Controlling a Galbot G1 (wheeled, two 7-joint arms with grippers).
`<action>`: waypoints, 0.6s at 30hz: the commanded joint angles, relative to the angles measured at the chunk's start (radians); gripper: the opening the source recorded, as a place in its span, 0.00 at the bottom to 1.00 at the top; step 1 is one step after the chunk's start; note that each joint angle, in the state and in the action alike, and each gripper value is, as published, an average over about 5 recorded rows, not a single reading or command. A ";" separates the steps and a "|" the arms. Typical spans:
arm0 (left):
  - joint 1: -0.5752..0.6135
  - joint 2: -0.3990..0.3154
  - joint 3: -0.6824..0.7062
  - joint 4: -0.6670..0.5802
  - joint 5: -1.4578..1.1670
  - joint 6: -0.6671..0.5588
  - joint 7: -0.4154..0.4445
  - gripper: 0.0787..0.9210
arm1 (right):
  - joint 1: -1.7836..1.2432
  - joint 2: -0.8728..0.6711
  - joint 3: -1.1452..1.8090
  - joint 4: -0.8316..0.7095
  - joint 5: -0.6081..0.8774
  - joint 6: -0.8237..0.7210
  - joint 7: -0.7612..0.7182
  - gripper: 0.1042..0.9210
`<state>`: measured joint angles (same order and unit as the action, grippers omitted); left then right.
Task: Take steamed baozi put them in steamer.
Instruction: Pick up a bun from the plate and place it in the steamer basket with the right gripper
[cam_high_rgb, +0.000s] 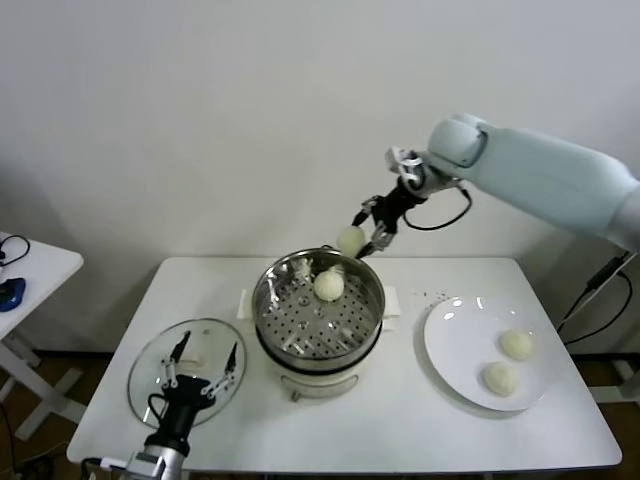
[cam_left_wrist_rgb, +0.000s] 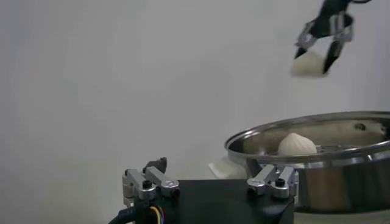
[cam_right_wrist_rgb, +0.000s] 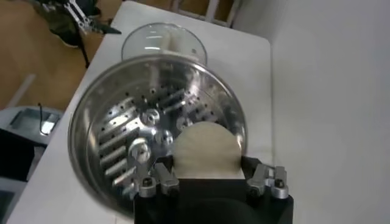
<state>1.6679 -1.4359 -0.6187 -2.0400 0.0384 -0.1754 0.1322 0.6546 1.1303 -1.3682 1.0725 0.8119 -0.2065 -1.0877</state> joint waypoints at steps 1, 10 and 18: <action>0.000 0.003 0.002 -0.001 0.007 0.001 0.001 0.88 | -0.064 0.186 -0.018 -0.033 0.047 -0.022 0.027 0.76; 0.032 0.011 -0.002 0.001 0.004 -0.017 0.002 0.88 | -0.143 0.229 -0.009 -0.074 0.004 -0.029 0.049 0.76; 0.047 0.011 -0.006 -0.005 0.001 -0.022 0.002 0.88 | -0.167 0.230 -0.011 -0.104 -0.058 -0.021 0.046 0.76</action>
<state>1.7081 -1.4261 -0.6247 -2.0440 0.0385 -0.1965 0.1332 0.5202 1.3167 -1.3790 0.9945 0.7804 -0.2244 -1.0493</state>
